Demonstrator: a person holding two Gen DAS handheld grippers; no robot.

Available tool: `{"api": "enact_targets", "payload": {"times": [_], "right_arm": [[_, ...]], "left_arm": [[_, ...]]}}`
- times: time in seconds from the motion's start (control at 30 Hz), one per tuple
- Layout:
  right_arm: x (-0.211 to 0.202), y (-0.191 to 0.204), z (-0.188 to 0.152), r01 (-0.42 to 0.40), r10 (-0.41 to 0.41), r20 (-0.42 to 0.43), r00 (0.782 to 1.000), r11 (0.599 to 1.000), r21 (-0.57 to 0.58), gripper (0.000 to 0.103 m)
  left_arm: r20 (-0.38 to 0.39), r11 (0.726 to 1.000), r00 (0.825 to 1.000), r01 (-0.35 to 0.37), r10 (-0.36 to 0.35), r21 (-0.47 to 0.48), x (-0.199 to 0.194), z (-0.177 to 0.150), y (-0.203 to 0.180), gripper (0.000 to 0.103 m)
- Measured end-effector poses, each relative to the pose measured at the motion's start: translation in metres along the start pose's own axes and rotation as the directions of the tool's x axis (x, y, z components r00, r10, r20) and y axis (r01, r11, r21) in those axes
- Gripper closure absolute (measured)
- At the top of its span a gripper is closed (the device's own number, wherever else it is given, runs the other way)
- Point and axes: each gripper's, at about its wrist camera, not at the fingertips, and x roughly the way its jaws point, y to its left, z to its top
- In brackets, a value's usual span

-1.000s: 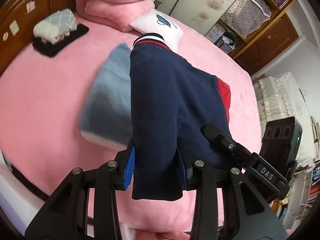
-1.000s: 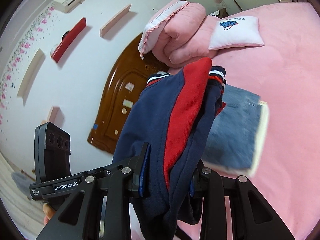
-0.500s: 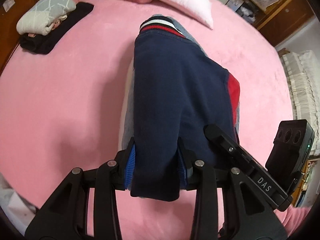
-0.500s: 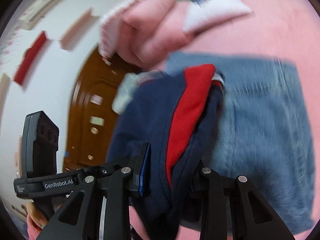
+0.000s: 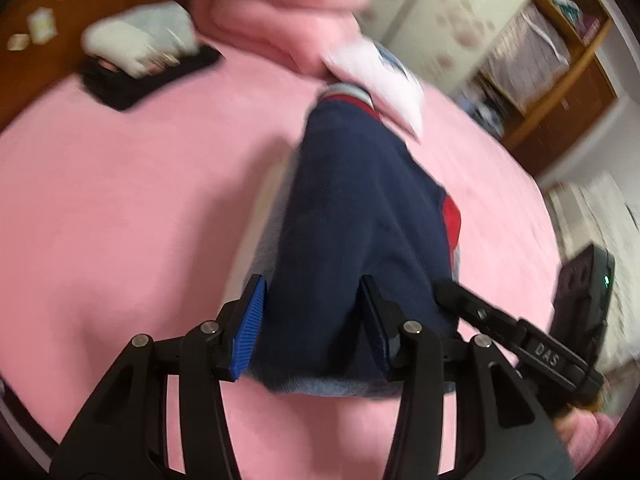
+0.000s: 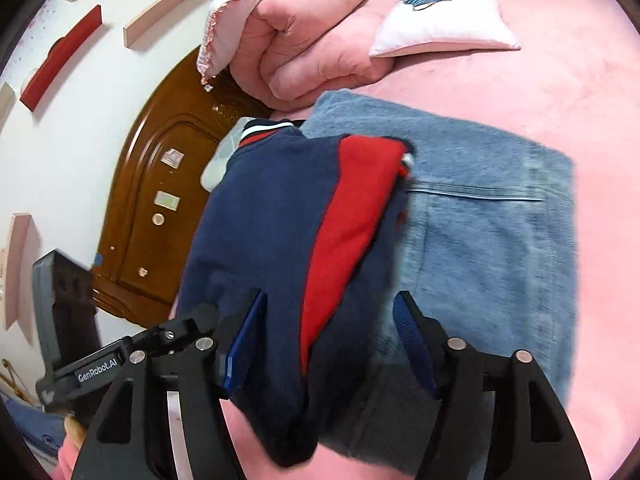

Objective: Fold large clothes
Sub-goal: 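Carry the bundle with both tools onto the stack of folded clothes, then open both tools and withdraw them from the stack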

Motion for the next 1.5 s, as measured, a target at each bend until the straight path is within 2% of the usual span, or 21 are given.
{"api": "enact_targets", "payload": {"times": [0.1,0.17,0.33,0.43,0.5,0.53,0.57,0.6,0.63,0.67,0.77,0.9,0.97,1.03,1.13,1.3,1.37,1.5], "right_arm": [[-0.021,-0.007,-0.002,0.047,-0.047,-0.005,0.999,0.997,0.06,0.033],[-0.041,-0.016,-0.013,0.116,-0.115,-0.011,0.993,0.989,0.097,0.033],[-0.089,-0.062,-0.059,0.251,-0.25,-0.026,0.968,0.949,0.193,0.032],[-0.12,-0.099,-0.101,0.35,-0.343,-0.071,0.937,0.91,0.221,0.026],[-0.145,-0.125,-0.133,0.426,-0.414,-0.103,0.905,0.873,0.237,0.026],[-0.157,-0.138,-0.148,0.479,-0.464,-0.12,0.878,0.845,0.238,0.026],[-0.174,-0.151,-0.164,0.59,-0.568,-0.16,0.808,0.775,0.227,0.026],[-0.187,-0.162,-0.177,0.656,-0.628,-0.189,0.755,0.72,0.227,0.026],[-0.204,-0.176,-0.191,0.706,-0.671,-0.219,0.708,0.665,0.244,0.026],[-0.222,-0.192,-0.204,0.725,-0.684,-0.244,0.688,0.63,0.279,0.026],[-0.268,-0.232,-0.24,0.71,-0.66,-0.27,0.701,0.613,0.347,0.02],[-0.327,-0.26,-0.282,0.734,-0.688,-0.256,0.679,0.623,0.271,0.011],[-0.359,-0.274,-0.308,0.73,-0.691,-0.235,0.683,0.641,0.237,0.006],[-0.39,-0.289,-0.341,0.732,-0.692,-0.239,0.681,0.645,0.218,0.005],[-0.437,-0.313,-0.381,0.712,-0.662,-0.261,0.702,0.665,0.226,0.003],[-0.511,-0.339,-0.443,0.679,-0.618,-0.29,0.731,0.701,0.216,0.001],[-0.535,-0.342,-0.455,0.665,-0.607,-0.28,0.744,0.712,0.225,0.001],[-0.584,-0.324,-0.467,0.64,-0.592,-0.251,0.766,0.738,0.215,0.001]], "left_arm": [[0.09,0.996,0.994,-0.061,0.066,-0.057,-0.027,-0.029,-0.007,0.057],[0.095,0.992,0.99,-0.093,0.101,-0.085,-0.037,-0.05,-0.011,0.053],[0.004,0.978,0.985,-0.169,0.17,-0.125,-0.068,-0.114,-0.019,0.052],[-0.068,0.973,0.984,-0.174,0.165,-0.152,-0.081,-0.159,-0.023,0.051],[-0.112,0.976,0.983,-0.164,0.148,-0.143,-0.089,-0.188,-0.026,0.051],[-0.132,0.975,0.98,-0.166,0.147,-0.148,-0.098,-0.205,-0.03,0.051],[-0.145,0.972,0.978,-0.174,0.152,-0.156,-0.103,-0.215,-0.033,0.05],[-0.157,0.97,0.975,-0.182,0.157,-0.161,-0.107,-0.225,-0.039,0.05],[-0.157,0.971,0.975,-0.181,0.156,-0.159,-0.112,-0.235,-0.048,0.047],[-0.152,0.971,0.976,-0.182,0.159,-0.154,-0.116,-0.242,-0.054,0.045],[-0.131,0.968,0.968,-0.229,0.215,-0.102,-0.136,-0.273,-0.092,0.042],[-0.128,0.964,0.956,-0.263,0.265,0.032,-0.157,-0.317,-0.158,0.037],[-0.13,0.96,0.952,-0.269,0.277,0.079,-0.167,-0.349,-0.193,0.036],[-0.159,0.965,0.953,-0.244,0.257,0.095,-0.172,-0.376,-0.225,0.036],[-0.188,0.977,0.96,-0.194,0.209,0.093,-0.179,-0.414,-0.271,0.036],[-0.238,0.977,0.956,-0.131,0.17,0.169,-0.194,-0.471,-0.348,0.036],[-0.26,0.973,0.953,-0.1,0.154,0.209,-0.198,-0.491,-0.372,0.036],[-0.274,0.945,0.95,-0.059,0.153,0.322,-0.211,-0.525,-0.418,0.036]]}}
